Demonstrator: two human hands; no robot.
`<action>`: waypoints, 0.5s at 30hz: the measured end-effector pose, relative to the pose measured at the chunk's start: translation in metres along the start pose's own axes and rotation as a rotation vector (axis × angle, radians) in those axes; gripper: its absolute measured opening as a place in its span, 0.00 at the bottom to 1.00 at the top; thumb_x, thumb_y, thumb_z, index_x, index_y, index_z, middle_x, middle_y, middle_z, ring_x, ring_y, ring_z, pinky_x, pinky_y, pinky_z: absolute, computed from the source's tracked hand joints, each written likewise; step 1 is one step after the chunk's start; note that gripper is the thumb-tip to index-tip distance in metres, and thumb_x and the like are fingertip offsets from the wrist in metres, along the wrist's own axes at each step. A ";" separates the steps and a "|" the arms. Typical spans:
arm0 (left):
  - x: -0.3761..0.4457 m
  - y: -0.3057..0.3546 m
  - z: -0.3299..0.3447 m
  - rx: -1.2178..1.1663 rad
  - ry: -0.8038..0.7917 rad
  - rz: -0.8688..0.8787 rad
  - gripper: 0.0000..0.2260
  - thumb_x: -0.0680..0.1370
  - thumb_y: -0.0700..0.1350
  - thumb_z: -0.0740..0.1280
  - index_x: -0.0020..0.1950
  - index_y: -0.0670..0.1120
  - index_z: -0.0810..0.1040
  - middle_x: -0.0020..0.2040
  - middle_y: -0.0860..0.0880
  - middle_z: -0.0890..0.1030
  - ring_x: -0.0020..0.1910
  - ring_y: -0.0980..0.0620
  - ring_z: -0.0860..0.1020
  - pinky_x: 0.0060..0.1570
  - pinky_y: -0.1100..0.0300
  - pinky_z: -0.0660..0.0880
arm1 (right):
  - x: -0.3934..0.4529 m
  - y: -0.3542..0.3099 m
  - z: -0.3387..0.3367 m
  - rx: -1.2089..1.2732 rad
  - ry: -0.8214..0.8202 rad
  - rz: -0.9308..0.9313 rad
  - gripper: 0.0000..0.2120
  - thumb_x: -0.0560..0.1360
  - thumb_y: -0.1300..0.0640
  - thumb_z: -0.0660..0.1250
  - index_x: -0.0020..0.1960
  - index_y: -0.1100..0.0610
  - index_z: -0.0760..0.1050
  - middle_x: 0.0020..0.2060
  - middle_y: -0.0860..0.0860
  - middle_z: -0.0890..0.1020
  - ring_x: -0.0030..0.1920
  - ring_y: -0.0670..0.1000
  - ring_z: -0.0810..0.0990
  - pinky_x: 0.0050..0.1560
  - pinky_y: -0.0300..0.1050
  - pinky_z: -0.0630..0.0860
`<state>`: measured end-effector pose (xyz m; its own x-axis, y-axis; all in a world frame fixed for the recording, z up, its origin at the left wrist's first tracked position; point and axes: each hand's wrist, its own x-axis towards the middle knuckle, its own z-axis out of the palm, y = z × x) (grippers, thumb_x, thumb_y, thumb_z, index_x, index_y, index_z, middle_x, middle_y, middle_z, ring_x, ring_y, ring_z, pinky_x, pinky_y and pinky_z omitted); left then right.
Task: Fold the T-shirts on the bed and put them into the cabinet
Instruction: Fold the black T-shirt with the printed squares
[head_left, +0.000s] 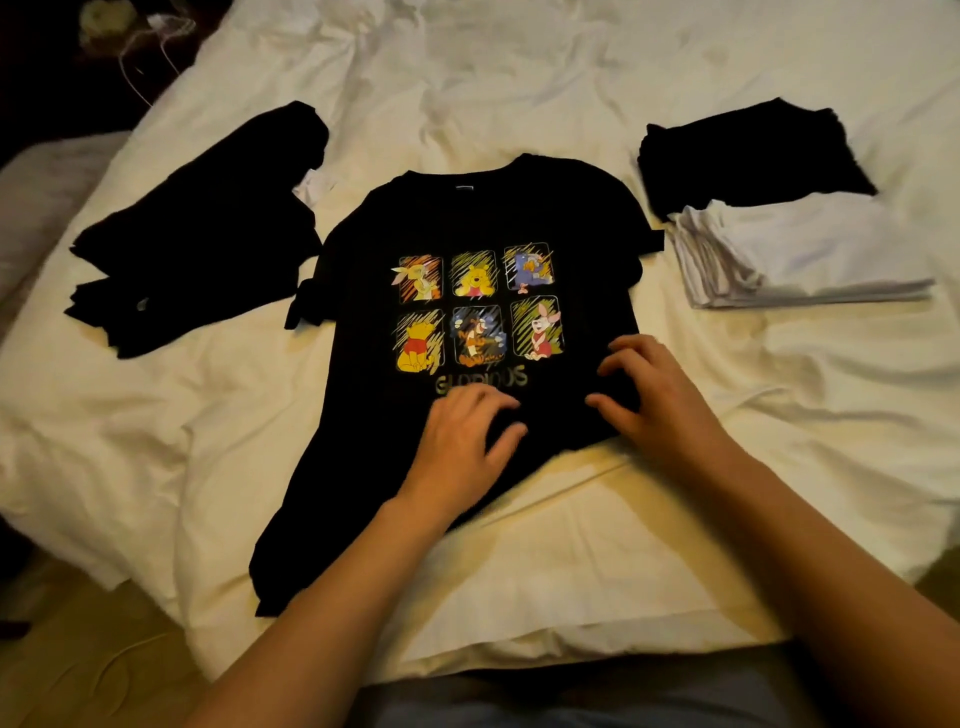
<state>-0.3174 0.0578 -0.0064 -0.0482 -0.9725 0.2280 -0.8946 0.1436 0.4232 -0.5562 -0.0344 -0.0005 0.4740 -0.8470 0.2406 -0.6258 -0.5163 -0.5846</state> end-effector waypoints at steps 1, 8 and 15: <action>-0.005 0.003 0.006 -0.013 -0.064 0.043 0.22 0.78 0.59 0.65 0.66 0.49 0.77 0.64 0.50 0.76 0.66 0.50 0.71 0.68 0.54 0.65 | -0.006 0.003 0.002 -0.005 -0.031 -0.043 0.18 0.72 0.48 0.75 0.55 0.57 0.78 0.60 0.55 0.76 0.65 0.55 0.73 0.62 0.50 0.73; -0.010 -0.001 0.036 -0.080 0.146 0.075 0.16 0.76 0.55 0.68 0.56 0.46 0.82 0.48 0.51 0.81 0.50 0.50 0.78 0.58 0.55 0.68 | -0.017 0.018 0.006 -0.192 -0.151 -0.130 0.23 0.68 0.53 0.78 0.61 0.57 0.80 0.62 0.55 0.80 0.71 0.61 0.70 0.66 0.65 0.71; -0.012 0.007 0.026 -0.254 0.191 0.044 0.12 0.76 0.52 0.70 0.48 0.44 0.82 0.43 0.52 0.78 0.44 0.54 0.74 0.47 0.61 0.68 | -0.020 0.011 -0.017 -0.027 -0.107 -0.150 0.14 0.73 0.60 0.66 0.57 0.58 0.82 0.60 0.55 0.80 0.64 0.55 0.74 0.62 0.51 0.72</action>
<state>-0.3347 0.0659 -0.0288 0.0209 -0.9157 0.4013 -0.7530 0.2497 0.6088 -0.5831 -0.0256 0.0009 0.6253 -0.7430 0.2387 -0.5592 -0.6400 -0.5270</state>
